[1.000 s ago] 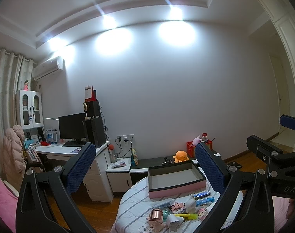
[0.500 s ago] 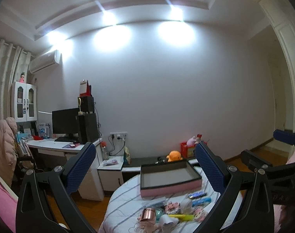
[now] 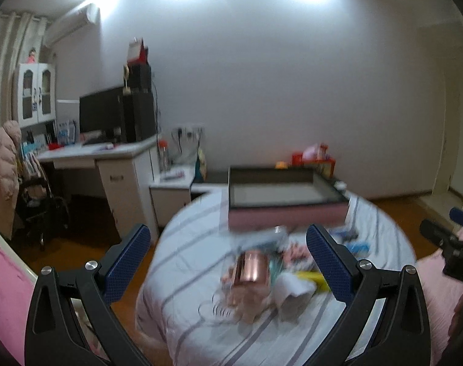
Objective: Organize rigid objects
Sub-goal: 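Grasp the copper canister with the left tool while the right tool grasps the white charger, then carry the copper canister and white charger into the pink box and release both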
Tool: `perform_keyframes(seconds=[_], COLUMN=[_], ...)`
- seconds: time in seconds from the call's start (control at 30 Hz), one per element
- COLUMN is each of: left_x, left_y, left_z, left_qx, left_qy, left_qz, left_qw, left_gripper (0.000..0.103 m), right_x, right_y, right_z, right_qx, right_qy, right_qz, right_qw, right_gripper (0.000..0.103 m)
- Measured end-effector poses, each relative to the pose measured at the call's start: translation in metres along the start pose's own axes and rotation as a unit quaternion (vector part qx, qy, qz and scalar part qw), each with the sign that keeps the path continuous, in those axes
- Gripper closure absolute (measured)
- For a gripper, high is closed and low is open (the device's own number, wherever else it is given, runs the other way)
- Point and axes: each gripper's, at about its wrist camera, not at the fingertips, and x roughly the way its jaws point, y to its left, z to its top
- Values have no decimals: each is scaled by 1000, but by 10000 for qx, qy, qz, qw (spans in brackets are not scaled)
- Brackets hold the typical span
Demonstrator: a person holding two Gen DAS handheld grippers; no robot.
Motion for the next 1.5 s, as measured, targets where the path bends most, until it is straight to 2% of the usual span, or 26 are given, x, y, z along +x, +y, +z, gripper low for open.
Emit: perform_keyframes(seconds=[0.2, 0.53, 0.73, 0.8, 0.9, 1.0, 1.13, 1.23, 1.4, 1.5], left_x=[47, 96, 119, 120, 122, 124, 125, 124, 119, 118], left_y=[-14, -5, -4, -4, -5, -9, -16, -17, -17, -18], left_z=[-31, -38, -43, -44, -44, -45, -43, -42, -41, -39], left_qx=[262, 14, -18, 2, 57, 160, 351, 413, 504, 508], left_qy=[726, 1144, 1475, 1503, 1540, 1588, 1585, 1595, 1519, 1523], left_qz=[-158, -140, -452, -576, -611, -679, -661, -651, -587, -561], left_qw=[9969, 9933, 9880, 9870, 9862, 9848, 9845, 9842, 9854, 9854], left_gripper=[0, 1, 18, 32, 38, 47, 48, 48, 54, 55], right_x=[33, 75, 101, 110, 111, 105, 115, 120, 134, 140], right_y=[-13, -18, -19, -21, -27, -36, -41, -40, -32, -34], right_z=[-31, -62, -68, -69, -65, -63, -72, -76, -79, -76], right_qx=[166, 180, 129, 140, 180, -6, -256, -205, -481, -328], right_qy=[459, 926, 1233, 1297, 1242, 1147, 1415, 1517, 1696, 1726], right_qz=[67, 208, 322, 391, 421, 170, 57, 322, 390, 682], right_qw=[9988, 9953, 9918, 9907, 9912, 9933, 9896, 9877, 9836, 9821], right_gripper=[0, 0, 0, 0, 0, 0, 0, 0, 1, 17])
